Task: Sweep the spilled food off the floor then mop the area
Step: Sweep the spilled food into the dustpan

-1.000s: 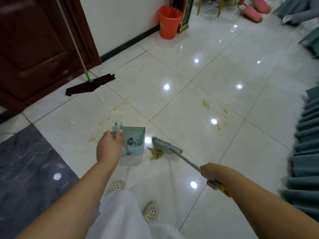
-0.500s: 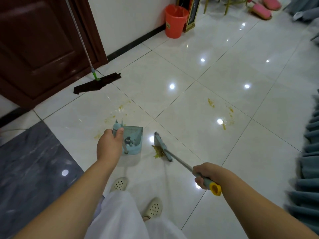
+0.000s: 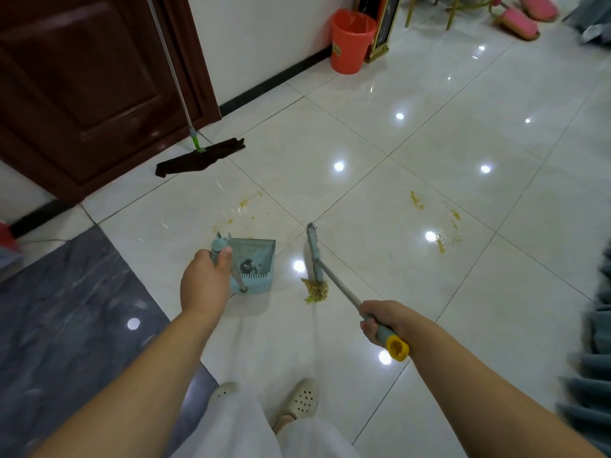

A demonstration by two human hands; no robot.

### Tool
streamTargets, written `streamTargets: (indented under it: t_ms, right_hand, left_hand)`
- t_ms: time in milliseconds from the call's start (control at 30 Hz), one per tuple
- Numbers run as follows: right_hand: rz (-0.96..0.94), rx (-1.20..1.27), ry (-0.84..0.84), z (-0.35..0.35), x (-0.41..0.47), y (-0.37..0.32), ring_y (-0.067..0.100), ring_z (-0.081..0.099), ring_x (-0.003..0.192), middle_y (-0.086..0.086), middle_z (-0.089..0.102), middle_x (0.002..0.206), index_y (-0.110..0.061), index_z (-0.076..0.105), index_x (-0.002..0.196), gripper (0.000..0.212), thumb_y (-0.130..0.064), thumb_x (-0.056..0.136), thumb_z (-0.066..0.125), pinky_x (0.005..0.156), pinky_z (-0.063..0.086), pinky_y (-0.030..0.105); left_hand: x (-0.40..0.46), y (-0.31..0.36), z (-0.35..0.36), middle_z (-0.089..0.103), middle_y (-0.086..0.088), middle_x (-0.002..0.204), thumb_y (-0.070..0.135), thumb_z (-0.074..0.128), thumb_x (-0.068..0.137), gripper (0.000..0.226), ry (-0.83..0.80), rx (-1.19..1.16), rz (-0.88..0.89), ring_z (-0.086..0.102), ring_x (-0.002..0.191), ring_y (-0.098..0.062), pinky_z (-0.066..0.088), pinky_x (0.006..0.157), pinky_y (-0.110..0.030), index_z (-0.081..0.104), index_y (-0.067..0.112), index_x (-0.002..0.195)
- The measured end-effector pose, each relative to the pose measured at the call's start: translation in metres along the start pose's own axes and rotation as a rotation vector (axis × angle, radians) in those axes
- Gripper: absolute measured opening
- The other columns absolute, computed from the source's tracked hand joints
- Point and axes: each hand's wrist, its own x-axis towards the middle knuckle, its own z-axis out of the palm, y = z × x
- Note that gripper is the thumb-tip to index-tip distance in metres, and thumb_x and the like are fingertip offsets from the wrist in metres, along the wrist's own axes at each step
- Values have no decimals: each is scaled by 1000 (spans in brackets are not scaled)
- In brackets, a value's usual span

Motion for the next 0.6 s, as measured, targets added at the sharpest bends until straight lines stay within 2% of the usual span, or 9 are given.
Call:
streamTargets:
  t_ms: [133,267,433,533,600]
  right_hand:
    - [56,223,-240,32,7,-23,8,37,25,5,39,45,-5,42,89,9,-9,97,42,27,34,10]
    - [94,458,-389,67,23,-41,9,39,25,6,41,45,-3,41,89,18,-16,100,39,27,35,12]
    - [115,571,-407,102,53,-54,9,39,25,5,39,46,-1,41,86,23,-18,101,37,28,36,14]
    - [86,697,-379,115,67,-54,10,39,25,7,40,45,-1,40,88,22,-18,102,35,29,36,13]
    - [82,826,-360,116,75,-46,12,40,26,10,42,43,-3,40,93,16,-16,101,37,30,36,14]
  left_hand:
    - [11,-14,-12,63,-12,80,47,41,95,46,5,-8,-14,58,72,-32,43,61,-36,54,3,85]
    - [24,-32,-27,62,-8,76,46,44,94,41,7,-41,-7,57,69,-28,44,61,-36,52,8,81]
    - [40,-58,-42,58,-2,69,45,46,94,36,-23,-63,-24,57,63,-25,40,52,-30,49,15,74]
    - [45,-74,-50,58,-2,70,45,46,94,39,-23,-38,-15,55,64,-22,37,50,-28,52,9,78]
    - [49,-83,-56,59,-5,71,45,46,94,42,-33,-38,-9,55,64,-23,41,53,-31,53,6,80]
